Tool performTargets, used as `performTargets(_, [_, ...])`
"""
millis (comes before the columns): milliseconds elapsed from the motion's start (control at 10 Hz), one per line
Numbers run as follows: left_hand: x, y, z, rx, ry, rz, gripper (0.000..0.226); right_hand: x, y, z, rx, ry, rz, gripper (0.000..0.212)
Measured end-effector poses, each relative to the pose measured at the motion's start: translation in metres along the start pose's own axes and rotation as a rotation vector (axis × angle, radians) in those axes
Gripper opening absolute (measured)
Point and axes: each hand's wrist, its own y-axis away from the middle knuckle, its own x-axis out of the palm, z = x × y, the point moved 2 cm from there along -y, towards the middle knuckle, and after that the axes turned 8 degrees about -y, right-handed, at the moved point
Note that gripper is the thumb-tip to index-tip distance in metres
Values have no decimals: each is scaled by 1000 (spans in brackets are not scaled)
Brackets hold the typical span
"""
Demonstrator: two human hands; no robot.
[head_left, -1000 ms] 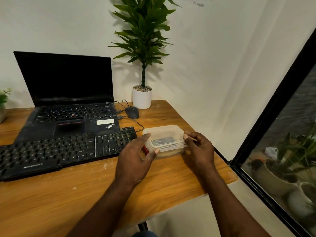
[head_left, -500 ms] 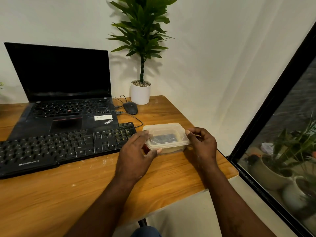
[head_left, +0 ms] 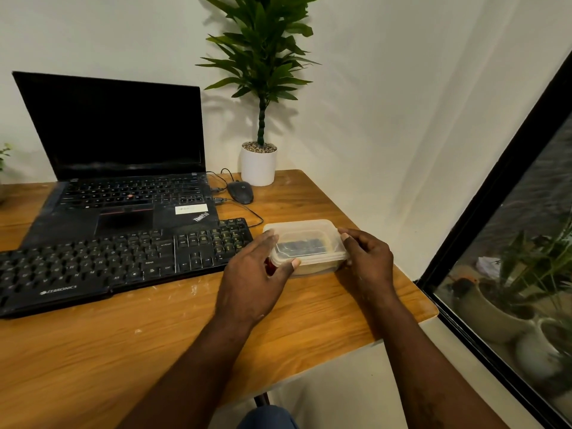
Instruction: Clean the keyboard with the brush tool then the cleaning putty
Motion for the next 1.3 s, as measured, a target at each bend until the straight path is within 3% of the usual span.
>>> performTargets(300, [-1,-3,-3,-36,-179,-4,72,5,1,3,-59,155,-55,16])
performTargets(500, [-2,0,-9,-34,-268,-2,73,9,10,9,-114,284,-21,28])
performTargets(600, [7,4,-8,10,-365,23,80,9,10,5,-64,259,98,42])
performTargets(700, [10,2,-6,8,-368,75,85,9,15,5,-129,384,233,83])
performTargets(800, [13,-1,-5,33,-400,86,81,10,15,4,-223,456,285,91])
performTargets(1000, [16,-12,-17,14,-561,110,77,16,10,0,-177,514,205,69])
performTargets(1300, [6,2,-22,53,-528,146,81,12,23,8,-192,538,135,73])
